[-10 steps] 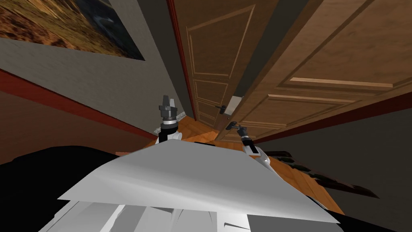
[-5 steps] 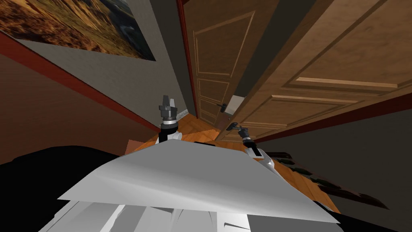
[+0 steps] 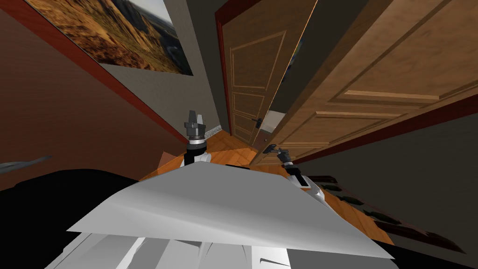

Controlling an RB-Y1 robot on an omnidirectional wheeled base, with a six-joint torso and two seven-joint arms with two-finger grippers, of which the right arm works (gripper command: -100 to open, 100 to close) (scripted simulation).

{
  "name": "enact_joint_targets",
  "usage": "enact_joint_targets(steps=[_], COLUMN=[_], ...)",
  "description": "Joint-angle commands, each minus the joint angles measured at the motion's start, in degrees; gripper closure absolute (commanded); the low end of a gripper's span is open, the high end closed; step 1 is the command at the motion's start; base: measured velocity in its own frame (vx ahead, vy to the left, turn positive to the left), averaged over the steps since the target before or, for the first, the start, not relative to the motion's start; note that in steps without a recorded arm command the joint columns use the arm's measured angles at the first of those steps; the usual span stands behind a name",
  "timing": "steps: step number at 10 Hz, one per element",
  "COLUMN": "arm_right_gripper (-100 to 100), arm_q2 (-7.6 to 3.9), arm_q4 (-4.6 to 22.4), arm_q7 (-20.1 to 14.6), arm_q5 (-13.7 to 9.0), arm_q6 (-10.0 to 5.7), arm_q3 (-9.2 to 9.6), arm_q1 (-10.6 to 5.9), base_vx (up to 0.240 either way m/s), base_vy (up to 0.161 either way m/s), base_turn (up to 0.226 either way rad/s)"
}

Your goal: Pull the door open

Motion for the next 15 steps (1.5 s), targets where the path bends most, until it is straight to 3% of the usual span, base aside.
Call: enact_joint_targets(steps=[1,3,7,8,10,11,13,15], arm_right_gripper=[100,100,100,100,100,100,100,100], arm_q2=[-0.71,-1.69,-4.29,-4.29,-5.61,-5.61,-6.76,-7.59], arm_q4=[-0.16,-0.4,-1.1,-1.1,-1.48,-1.48,-1.82,-2.06], arm_q7=[-0.27,-0.61,-1.39,-1.39,-1.74,-1.74,-2.03,-2.23], arm_q5=[0.41,0.9,1.97,1.97,2.42,2.42,2.76,2.98], arm_q6=[-1.78,-4.38,-11.12,-11.58,-15.27,-15.34,-18.51,-20.59], arm_q3=[0.54,1.29,3.3,3.3,4.32,4.32,5.21,5.85], arm_q1=[1.25,2.92,7.16,7.16,9.24,9.24,11.0,12.24], base_vx=[-0.041,-0.033,-0.015,-0.018,-0.022,-0.033,-0.019,-0.028], base_vy=[-0.024,-0.03,-0.056,-0.053,-0.053,-0.014,-0.009,-0.019], base_turn=[-0.058,-0.052,-0.037,-0.025,-0.005,0.017,0.007,0.033])
